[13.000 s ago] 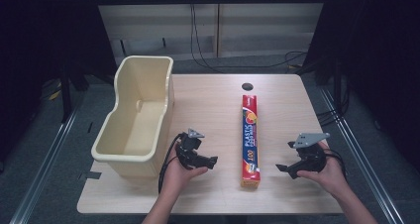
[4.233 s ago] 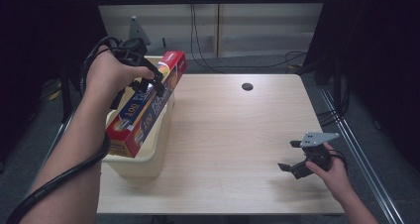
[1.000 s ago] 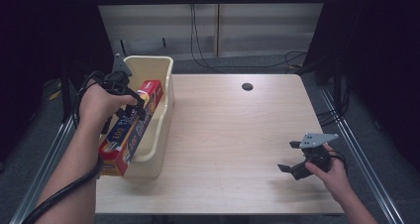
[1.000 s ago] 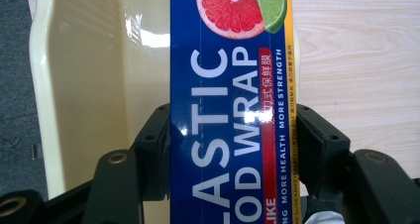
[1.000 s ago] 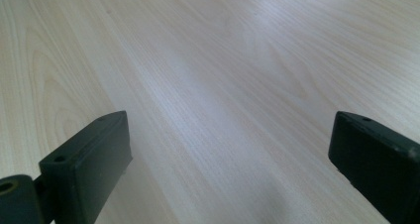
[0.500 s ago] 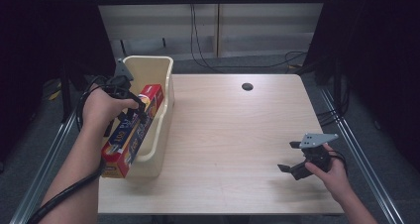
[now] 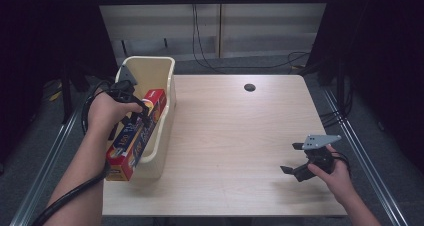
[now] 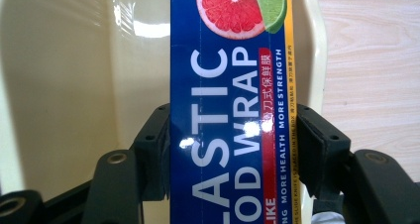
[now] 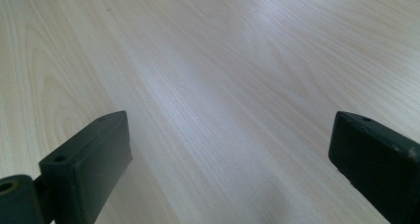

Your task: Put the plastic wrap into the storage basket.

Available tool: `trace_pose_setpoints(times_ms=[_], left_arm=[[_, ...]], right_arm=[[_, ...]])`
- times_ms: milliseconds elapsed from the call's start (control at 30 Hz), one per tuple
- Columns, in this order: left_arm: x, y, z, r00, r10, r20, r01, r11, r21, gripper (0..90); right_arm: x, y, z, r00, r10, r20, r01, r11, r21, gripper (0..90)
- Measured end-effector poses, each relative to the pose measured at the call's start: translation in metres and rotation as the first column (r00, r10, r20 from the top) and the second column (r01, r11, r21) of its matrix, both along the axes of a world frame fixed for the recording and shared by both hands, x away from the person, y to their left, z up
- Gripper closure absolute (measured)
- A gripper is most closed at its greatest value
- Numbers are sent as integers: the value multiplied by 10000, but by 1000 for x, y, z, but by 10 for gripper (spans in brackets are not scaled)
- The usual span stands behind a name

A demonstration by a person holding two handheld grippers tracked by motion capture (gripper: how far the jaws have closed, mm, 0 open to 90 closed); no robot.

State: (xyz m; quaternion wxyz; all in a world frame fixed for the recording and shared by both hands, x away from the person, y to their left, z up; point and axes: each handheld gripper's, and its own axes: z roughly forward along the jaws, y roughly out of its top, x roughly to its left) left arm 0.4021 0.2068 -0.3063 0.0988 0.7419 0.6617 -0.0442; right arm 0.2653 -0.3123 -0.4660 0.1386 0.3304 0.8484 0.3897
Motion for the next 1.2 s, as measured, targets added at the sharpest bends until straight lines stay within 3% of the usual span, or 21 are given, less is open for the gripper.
trace_pose_setpoints(times_ms=[600, 1200], left_arm=[[4, -3, -12, 9998, -3, -190, 4, 10000, 19, 405], [7, -3, -30, 9980, 366, -512, -369, 9993, -46, 397]], right_arm=[[0, 0, 0, 10000, 32, 12, -32, 10000, -24, 26], [-1, 1, -1, 10000, 66, -42, -67, 9999, -102, 27]])
